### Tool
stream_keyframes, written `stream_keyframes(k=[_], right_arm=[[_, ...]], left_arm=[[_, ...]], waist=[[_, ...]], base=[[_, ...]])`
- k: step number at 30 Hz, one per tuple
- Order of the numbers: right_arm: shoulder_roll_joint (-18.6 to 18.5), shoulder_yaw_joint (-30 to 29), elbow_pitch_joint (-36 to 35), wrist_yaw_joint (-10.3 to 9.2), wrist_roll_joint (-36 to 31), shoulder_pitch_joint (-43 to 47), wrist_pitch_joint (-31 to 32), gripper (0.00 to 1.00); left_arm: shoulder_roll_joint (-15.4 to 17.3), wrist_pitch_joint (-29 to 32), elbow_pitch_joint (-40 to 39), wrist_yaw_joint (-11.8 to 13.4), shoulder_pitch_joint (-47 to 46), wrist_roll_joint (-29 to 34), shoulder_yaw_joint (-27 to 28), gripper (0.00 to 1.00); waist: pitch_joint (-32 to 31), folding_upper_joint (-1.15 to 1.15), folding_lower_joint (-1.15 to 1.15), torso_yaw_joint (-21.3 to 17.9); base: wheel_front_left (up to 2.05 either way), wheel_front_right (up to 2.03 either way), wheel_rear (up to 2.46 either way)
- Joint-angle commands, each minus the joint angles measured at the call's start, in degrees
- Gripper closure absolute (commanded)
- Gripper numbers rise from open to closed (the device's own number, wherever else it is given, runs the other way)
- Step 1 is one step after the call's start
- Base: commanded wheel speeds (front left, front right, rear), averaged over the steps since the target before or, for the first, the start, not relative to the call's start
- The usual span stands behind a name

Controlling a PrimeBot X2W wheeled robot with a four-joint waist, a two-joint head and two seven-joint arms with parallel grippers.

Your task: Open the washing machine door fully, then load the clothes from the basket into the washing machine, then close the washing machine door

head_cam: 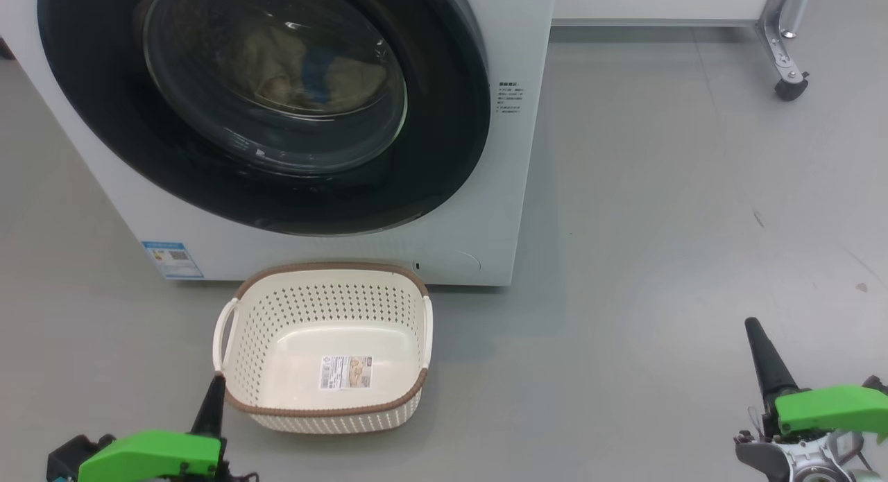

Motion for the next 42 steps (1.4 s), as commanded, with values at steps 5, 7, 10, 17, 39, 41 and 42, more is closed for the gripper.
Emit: stream_keyframes(k=[5,7,10,17,39,41,42], right_arm=[[-1.5,0.6,-1.0,-0.13,4.6,-4.1,1.0,1.00],[-1.5,0.6,-0.8,-0.13,6.0,-4.4,1.2,1.00],[-1.5,0.6,-0.5,-0.14,7.9,-4.8,1.6,1.00],[-1.6,0.6,0.1,-0.15,11.9,-5.5,2.4,1.00],[-1.6,0.5,1.6,-0.17,21.1,-7.3,4.2,1.00],[-1.6,0.4,1.6,-0.17,21.0,-7.3,4.2,1.00],[-1.6,0.4,1.6,-0.17,21.0,-7.3,4.2,1.00]], left_arm=[[0.3,1.1,-2.2,-0.7,-2.8,-4.2,3.0,1.00],[0.3,1.4,-2.2,-0.8,-2.8,-5.4,3.3,1.00],[0.2,1.9,-2.3,-0.8,-2.9,-7.2,3.9,1.00],[0.2,2.8,-2.4,-1.0,-2.9,-10.9,5.0,1.00],[0.0,5.1,-2.7,-1.4,-3.1,-19.5,7.5,1.00],[0.0,5.1,-2.7,-1.4,-3.1,-19.5,7.5,1.00],[0.0,5.1,-2.7,-1.4,-3.1,-19.5,7.5,1.00]], waist=[[0.0,0.00,0.00,-0.1],[0.0,0.00,0.00,-0.1],[0.0,0.00,0.00,-0.2],[0.0,0.00,0.00,-0.2],[-0.1,0.00,0.00,-0.5],[-0.1,0.00,0.00,-0.5],[-0.1,0.00,0.00,-0.5]], base=[[0.00,0.00,0.00],[0.00,0.00,0.00],[0.00,0.00,0.00],[0.00,0.00,0.00],[0.00,0.00,0.00],[0.00,0.00,0.00],[0.00,0.00,0.00]])
